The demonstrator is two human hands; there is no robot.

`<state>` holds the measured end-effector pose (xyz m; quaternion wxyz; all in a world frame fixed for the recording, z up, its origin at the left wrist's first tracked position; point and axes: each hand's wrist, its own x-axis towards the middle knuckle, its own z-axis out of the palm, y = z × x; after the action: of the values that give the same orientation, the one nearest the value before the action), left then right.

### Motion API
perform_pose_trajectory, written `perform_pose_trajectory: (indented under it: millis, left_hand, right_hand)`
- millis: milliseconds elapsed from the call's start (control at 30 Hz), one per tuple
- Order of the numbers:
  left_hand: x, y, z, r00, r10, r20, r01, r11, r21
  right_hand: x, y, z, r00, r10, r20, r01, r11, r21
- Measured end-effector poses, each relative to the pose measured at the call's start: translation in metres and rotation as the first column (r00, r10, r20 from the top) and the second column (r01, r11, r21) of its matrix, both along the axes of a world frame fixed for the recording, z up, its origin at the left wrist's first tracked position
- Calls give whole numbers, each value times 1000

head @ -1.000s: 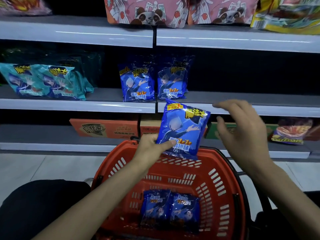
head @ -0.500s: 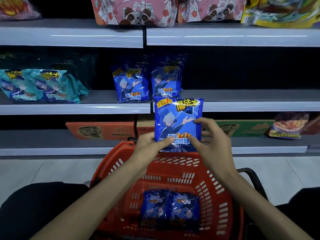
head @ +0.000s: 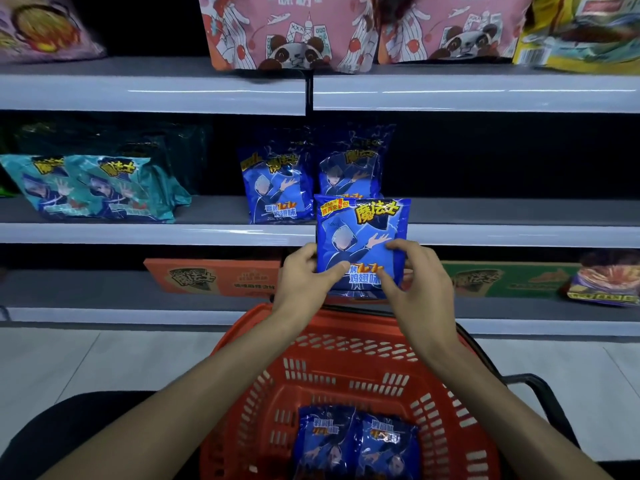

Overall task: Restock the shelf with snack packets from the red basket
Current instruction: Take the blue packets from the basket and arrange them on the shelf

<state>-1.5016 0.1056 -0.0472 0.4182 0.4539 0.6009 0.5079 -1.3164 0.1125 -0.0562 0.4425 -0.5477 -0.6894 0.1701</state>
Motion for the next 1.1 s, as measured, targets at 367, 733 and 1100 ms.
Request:
perform_pose_trajectory:
  millis: [367,733,1100]
  left_hand:
    - [-17,105,1,977,164,-135,-157,986,60]
    - [-12,161,12,745,341,-573,-345,932,107]
    - [-21,179,25,740,269,-617,-313,949,37]
  right_hand:
    - [-40,95,3,971,-16,240,-13,993,120]
    - [-51,169,0,963,-5,270,-25,994,106]
    - [-60,188,0,953,-8,302,-29,992,121]
